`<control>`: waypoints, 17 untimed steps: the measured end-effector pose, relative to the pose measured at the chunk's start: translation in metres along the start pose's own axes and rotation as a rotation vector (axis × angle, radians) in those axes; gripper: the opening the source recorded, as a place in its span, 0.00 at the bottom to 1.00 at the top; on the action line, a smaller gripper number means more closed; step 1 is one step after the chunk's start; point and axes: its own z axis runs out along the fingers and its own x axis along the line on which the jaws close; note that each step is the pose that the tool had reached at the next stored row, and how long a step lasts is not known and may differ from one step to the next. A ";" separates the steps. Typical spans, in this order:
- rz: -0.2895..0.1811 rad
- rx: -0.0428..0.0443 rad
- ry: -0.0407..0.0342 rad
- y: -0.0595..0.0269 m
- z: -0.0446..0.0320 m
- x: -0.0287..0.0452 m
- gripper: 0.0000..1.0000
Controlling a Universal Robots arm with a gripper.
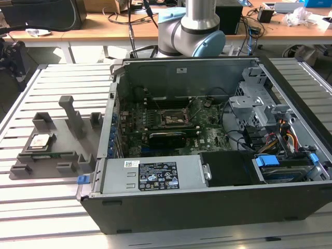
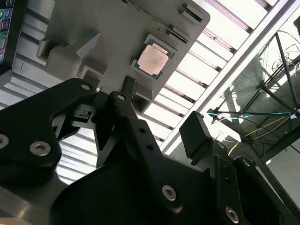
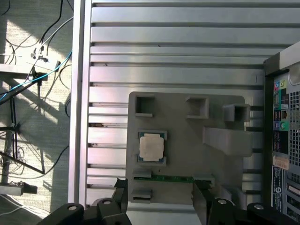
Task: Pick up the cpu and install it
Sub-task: 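Pick up the cpu and move it towards the insertion slot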
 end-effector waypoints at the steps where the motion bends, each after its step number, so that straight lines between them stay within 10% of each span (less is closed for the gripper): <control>1: 0.000 0.0223 0.0004 0.0003 0.0005 0.0002 0.66; 4: 0.000 0.0263 0.0001 0.0003 0.0005 0.0002 0.66; 8: 0.001 0.0275 -0.0585 0.0003 0.0010 0.0003 0.66; 17: 0.001 0.0294 -0.0599 0.0007 0.0013 0.0010 0.66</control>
